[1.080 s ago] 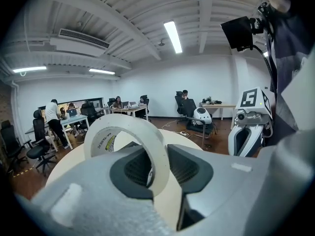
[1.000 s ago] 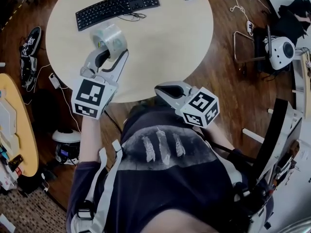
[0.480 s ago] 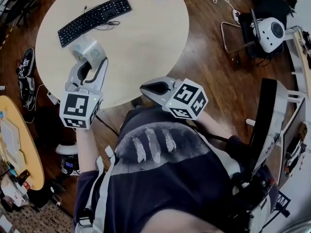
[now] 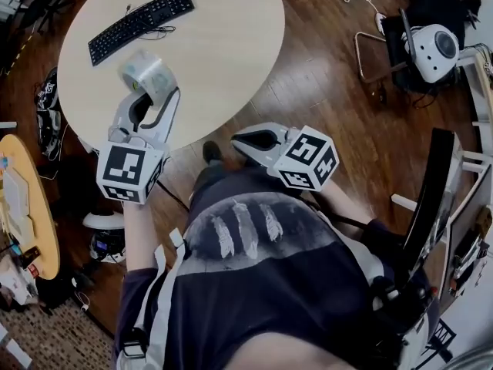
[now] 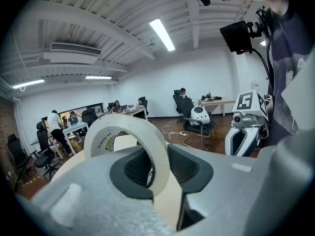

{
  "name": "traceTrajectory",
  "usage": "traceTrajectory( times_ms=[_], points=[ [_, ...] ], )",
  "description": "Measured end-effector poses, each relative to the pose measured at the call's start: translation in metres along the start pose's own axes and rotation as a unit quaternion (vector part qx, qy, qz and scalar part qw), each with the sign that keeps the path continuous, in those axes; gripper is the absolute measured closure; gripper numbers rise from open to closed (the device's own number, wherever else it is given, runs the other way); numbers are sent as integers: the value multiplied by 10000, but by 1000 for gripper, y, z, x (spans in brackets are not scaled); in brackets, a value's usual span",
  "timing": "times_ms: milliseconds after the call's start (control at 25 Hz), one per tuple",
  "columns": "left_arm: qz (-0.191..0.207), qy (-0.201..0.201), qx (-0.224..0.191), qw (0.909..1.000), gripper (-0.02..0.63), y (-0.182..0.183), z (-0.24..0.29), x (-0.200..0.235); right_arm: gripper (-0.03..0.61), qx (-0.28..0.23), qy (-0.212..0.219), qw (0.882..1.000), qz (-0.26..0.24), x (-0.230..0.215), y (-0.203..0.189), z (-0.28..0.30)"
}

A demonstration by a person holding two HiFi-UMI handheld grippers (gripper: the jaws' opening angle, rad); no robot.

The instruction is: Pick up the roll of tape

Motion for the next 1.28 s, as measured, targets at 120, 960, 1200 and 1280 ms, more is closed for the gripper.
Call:
traceTrajectory(
  times_ms=[120, 960, 1200, 1280],
  points=[
    [2, 157, 15, 9999, 518, 1, -9, -22, 572, 27, 230, 9997, -46, 7, -10, -13],
    [-324, 1398, -69, 9896, 518, -36, -135, -52, 572, 480, 1539, 9864, -326, 76, -39, 23],
    [-422, 1487, -159, 9879, 518, -62, -184, -46, 572, 670, 1575, 9835, -593, 120, -37, 45],
    [-421, 1504, -184, 9876, 518, -70, -204, -42, 572, 726, 1514, 9828, -773, 138, -35, 54]
  ],
)
Point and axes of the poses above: the fingertips, and each gripper's own axes: z forward along the fingers, x to its left, y out of its top, the point moved 5 cm from there along -z, backward along the fingers, and after that the axes turned 13 degrees about -z, right-handed, at the moved point
